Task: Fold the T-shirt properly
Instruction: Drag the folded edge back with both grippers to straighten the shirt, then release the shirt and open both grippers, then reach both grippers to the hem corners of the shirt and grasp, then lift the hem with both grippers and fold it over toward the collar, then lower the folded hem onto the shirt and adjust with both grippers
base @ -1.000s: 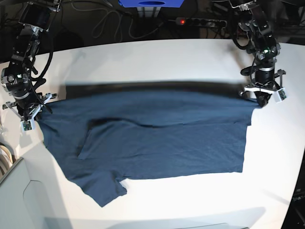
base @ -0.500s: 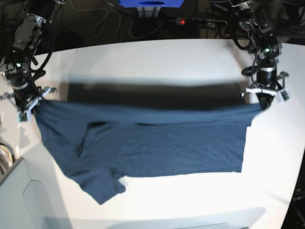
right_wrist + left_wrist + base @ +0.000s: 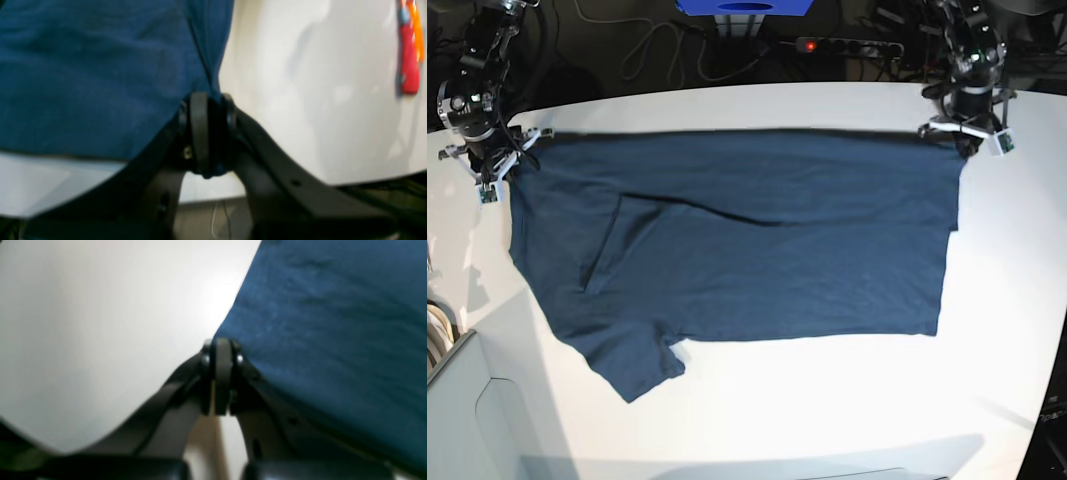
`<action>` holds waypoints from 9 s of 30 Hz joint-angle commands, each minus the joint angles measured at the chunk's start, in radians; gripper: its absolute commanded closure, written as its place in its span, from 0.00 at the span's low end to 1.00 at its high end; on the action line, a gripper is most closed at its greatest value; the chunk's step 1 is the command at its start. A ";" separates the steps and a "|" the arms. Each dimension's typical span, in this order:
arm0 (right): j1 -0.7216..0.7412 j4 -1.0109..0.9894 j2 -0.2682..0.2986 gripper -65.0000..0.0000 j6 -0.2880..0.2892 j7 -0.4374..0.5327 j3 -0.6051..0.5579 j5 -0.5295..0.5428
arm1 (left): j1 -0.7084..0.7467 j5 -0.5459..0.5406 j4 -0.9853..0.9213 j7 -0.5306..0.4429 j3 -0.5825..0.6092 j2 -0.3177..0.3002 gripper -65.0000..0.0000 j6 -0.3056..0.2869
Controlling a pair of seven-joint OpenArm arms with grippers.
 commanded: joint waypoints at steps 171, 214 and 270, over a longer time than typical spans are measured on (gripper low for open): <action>0.683 -0.740 0.081 1.00 -0.002 0.693 -0.340 0.006 | -0.628 -0.004 -0.422 -0.173 0.342 -0.202 1.00 0.003; 0.069 -0.210 0.067 1.00 0.004 0.678 -0.161 0.003 | -0.143 -0.004 -0.022 -0.179 0.108 -0.048 1.00 0.002; 0.123 -0.219 0.067 1.00 0.188 0.430 -0.136 0.003 | -0.125 -0.004 -0.099 -0.179 0.115 -0.048 1.00 0.002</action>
